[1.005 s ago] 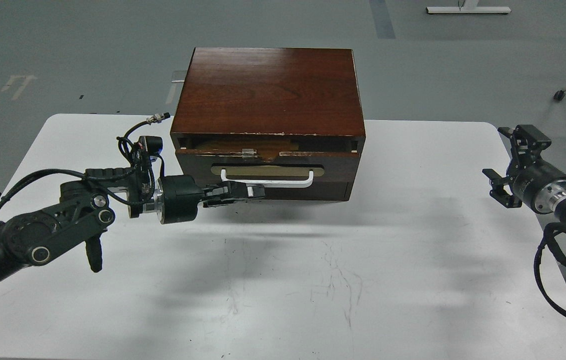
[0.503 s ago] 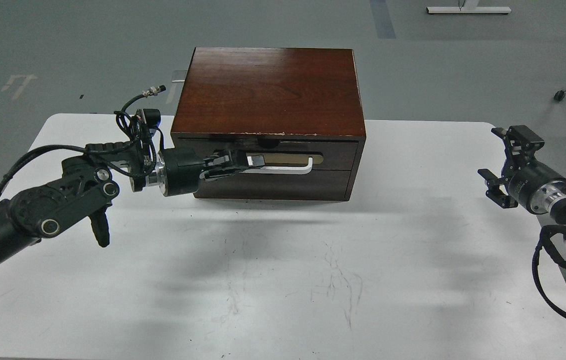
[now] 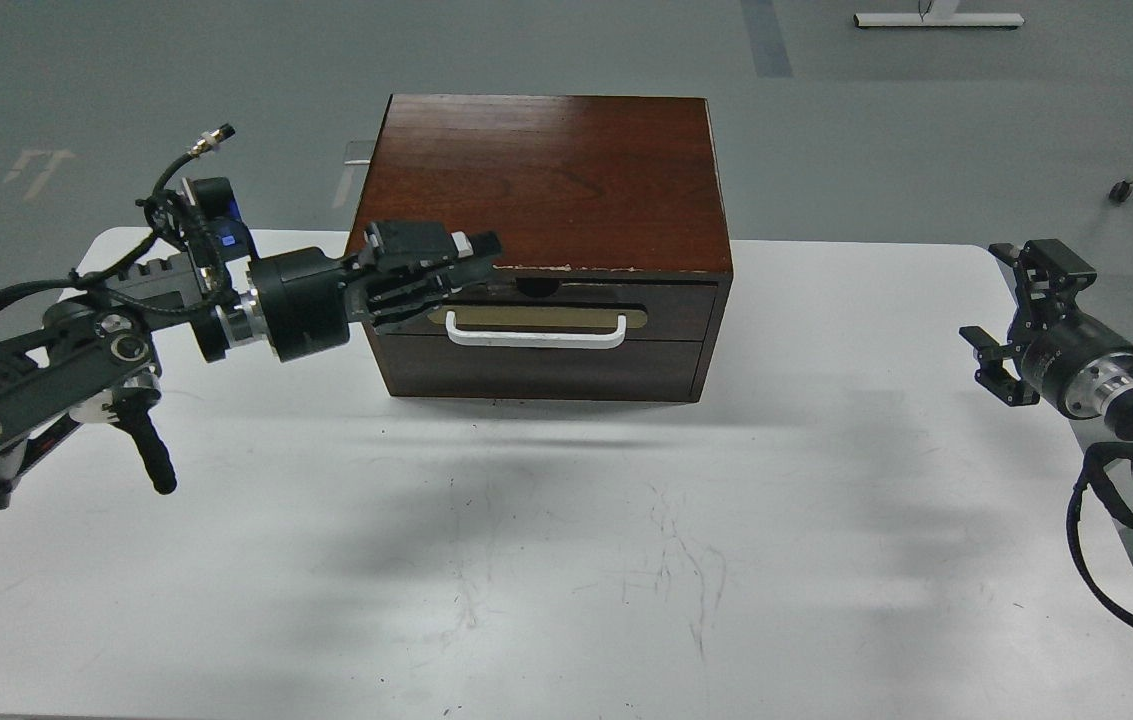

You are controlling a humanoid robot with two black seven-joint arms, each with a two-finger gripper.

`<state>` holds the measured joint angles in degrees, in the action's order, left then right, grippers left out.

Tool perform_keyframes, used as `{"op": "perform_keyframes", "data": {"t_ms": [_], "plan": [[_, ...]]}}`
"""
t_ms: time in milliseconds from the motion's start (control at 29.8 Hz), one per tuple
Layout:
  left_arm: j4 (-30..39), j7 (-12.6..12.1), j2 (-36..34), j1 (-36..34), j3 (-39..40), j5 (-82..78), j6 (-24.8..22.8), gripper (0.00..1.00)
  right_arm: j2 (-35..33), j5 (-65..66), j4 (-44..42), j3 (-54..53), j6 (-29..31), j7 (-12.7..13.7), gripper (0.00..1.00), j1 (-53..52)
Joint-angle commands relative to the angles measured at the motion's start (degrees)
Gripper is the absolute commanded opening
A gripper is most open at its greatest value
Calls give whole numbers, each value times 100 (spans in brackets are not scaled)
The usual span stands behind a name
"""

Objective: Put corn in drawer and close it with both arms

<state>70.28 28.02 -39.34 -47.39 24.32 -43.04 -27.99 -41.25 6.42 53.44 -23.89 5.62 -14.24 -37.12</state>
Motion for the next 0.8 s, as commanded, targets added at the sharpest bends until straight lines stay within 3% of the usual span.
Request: {"op": "perform_keyframes", "data": {"t_ms": [0,101,302,369,402,503,603,771], "plan": [[-23,-2,-180,2,660,1007,-1,98,47,0,8,-63,1,-8,99,-119],[-593,-2,-92,19,1109,1306,-1,98,73,-9,26,-151,-8,-131,98,-234],[-2007,-33,75,54,1154,2077,-1,98,275,-35,87,-388,44,-1096,99,-383],[-2430,-444,66,133,1075,2352,-1,98,293,-70,87,-415,62,-1212,99,-418],[-2666,-986,110,238,1049,2492,-1,98,363,-79,87,-459,71,-1212,99,-427],[-3315,-1832,224,440,1048,2712,-1,98,564,-88,26,-582,245,-1177,98,-427],[-3854,-2002,531,581,1040,2985,-1,98,741,-79,-10,-582,833,-1160,98,-427],[-3917,-1976,638,705,1066,3169,-1,98,969,-79,-62,-591,1002,-1098,100,-454]]}}
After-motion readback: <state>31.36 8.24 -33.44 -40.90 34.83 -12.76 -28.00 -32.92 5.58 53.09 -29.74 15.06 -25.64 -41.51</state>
